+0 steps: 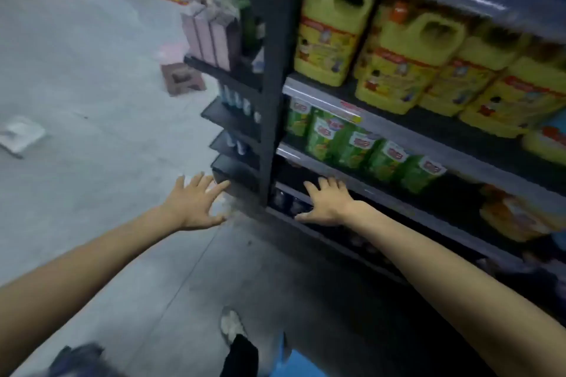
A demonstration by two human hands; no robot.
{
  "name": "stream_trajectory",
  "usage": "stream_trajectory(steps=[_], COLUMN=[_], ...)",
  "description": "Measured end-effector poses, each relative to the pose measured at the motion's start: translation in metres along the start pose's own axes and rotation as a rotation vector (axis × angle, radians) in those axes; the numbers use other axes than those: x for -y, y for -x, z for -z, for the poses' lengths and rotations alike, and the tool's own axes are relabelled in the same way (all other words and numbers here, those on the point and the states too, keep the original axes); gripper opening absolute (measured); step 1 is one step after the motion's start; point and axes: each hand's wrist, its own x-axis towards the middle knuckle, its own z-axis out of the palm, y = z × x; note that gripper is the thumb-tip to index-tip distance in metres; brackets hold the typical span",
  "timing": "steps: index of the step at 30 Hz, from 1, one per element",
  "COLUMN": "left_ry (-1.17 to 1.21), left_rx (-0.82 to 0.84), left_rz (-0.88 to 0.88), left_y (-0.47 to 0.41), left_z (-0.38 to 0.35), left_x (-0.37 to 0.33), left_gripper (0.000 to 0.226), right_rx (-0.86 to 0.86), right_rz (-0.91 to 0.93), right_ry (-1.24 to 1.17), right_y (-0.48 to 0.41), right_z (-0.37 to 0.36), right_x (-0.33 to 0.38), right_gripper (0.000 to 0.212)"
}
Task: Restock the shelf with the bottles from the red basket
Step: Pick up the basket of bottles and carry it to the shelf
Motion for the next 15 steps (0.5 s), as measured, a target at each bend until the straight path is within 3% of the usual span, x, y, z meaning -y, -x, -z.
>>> stream_trajectory(steps=[8, 15], left_ry=[0.130, 0.242], left_rx=[-0.019, -0.088], left_rz=[0.365, 0.672], left_y=[0.103, 0.172], left_z=[-0.021, -0.007], left_x=[0.200, 0.348], left_gripper=[0.090, 0.092], right_rx=[-0.123, -0.249], right_rz=[0.314, 0.450], right_ry=[0.026, 0.096], right_y=[-0.082, -0.124], right_z=[0.090, 0.165], right_x=[0.215, 0.330], right_gripper=[0.088, 0.087])
